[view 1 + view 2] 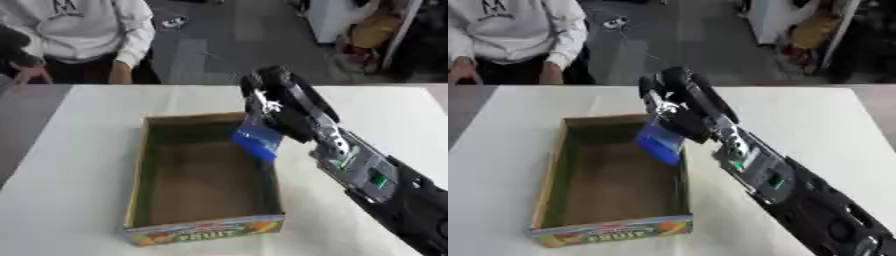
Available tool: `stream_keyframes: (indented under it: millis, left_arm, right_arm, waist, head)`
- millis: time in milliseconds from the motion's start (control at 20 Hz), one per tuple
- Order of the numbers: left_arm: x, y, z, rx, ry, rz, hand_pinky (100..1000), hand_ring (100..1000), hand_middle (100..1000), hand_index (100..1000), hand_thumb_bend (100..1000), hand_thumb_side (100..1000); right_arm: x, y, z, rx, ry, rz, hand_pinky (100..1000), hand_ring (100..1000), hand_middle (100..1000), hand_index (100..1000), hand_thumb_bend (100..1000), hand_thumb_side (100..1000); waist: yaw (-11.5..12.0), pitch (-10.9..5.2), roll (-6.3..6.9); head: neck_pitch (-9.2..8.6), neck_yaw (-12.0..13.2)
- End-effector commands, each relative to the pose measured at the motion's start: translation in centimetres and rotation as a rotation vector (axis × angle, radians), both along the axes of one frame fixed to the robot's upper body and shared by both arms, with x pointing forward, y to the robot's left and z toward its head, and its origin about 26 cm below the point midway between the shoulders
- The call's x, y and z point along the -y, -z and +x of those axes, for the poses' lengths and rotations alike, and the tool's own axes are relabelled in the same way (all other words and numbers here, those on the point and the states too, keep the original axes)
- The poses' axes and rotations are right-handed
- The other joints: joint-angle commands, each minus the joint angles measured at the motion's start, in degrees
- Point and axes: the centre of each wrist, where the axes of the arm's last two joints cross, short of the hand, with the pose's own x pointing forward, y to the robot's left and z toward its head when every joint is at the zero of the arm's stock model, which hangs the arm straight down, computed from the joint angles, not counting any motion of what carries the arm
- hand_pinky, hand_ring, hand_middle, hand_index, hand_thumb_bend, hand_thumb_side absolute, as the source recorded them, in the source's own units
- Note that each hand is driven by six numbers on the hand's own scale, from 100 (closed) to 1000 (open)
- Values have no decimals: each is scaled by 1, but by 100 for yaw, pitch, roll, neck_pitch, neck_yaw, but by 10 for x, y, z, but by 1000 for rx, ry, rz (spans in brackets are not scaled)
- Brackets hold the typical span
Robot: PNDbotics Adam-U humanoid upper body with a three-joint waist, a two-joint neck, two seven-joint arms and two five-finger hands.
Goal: Pick up objects on the table and place them in the box.
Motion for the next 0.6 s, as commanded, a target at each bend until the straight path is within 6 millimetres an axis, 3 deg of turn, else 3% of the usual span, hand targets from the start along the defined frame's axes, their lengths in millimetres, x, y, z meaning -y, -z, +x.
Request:
stream_keyframes:
  millis: [50, 100, 150, 200, 250, 300, 350, 400, 500, 600]
  left_arm:
    - [1, -8, -4, 30, 8, 6, 507, 570, 808, 830, 187, 848]
    - [0, -8, -4, 30, 7, 7, 507, 571, 808, 829, 187, 847]
    - [0, -8, -4, 30, 7, 8, 507, 571, 808, 829, 187, 847]
    - [0, -8, -4, 30, 6, 8, 507, 571, 808, 829, 188, 847]
    - [0, -8, -4, 30, 5, 9, 507, 571, 808, 829, 188, 847]
    - [-1, -8, -4, 30, 4, 8, 507, 571, 808, 829, 188, 847]
    - [-1, -8, -4, 30, 3, 8, 507, 570, 808, 829, 188, 847]
    - [-1, -7, -4, 30, 3, 9, 507, 571, 808, 829, 187, 848]
    - [-1, -7, -4, 29, 1, 10, 507, 571, 808, 829, 187, 848]
    - [-2, -7, -4, 29, -1, 12, 507, 571, 808, 829, 187, 848]
  right_arm:
    - [1, -13, -1, 56, 10, 25, 100, 100, 100, 351, 100, 670]
    - [1, -13, -2, 72, 14, 20, 100, 123, 252, 522, 100, 778]
    - [1, -13, -2, 83, 17, 13, 100, 123, 252, 522, 100, 778]
    - [0, -12, -3, 96, 14, -8, 100, 435, 540, 770, 100, 926]
    - [0, -11, -3, 105, 10, -38, 100, 464, 567, 795, 100, 941]
    - [1, -9, -3, 110, 6, -67, 221, 646, 745, 945, 100, 1000]
    - [1, -8, -2, 113, 2, -93, 249, 663, 755, 956, 100, 1000]
    - [1, -7, -2, 112, -3, -118, 388, 750, 818, 1000, 100, 1000]
    - [3, -5, -1, 109, -19, -164, 508, 815, 871, 1000, 100, 1000]
    - [5, -3, 0, 101, -28, -196, 534, 830, 888, 1000, 100, 1000]
  waist:
    - [0, -98, 2]
    - [-6, -102, 2]
    - [-9, -103, 2]
    - [-14, -106, 1]
    - [-20, -108, 3]
    - [-23, -109, 4]
    - [-27, -110, 6]
    - [-29, -110, 7]
    - [-37, -110, 10]
    - [-48, -110, 14]
  head:
    - [-71, 13]
    - [-73, 22]
    - [-74, 27]
    - [-72, 27]
    - [-72, 28]
    - [-74, 32]
    - [-76, 37]
    - [-79, 42]
    - [-82, 55]
    - [-88, 71]
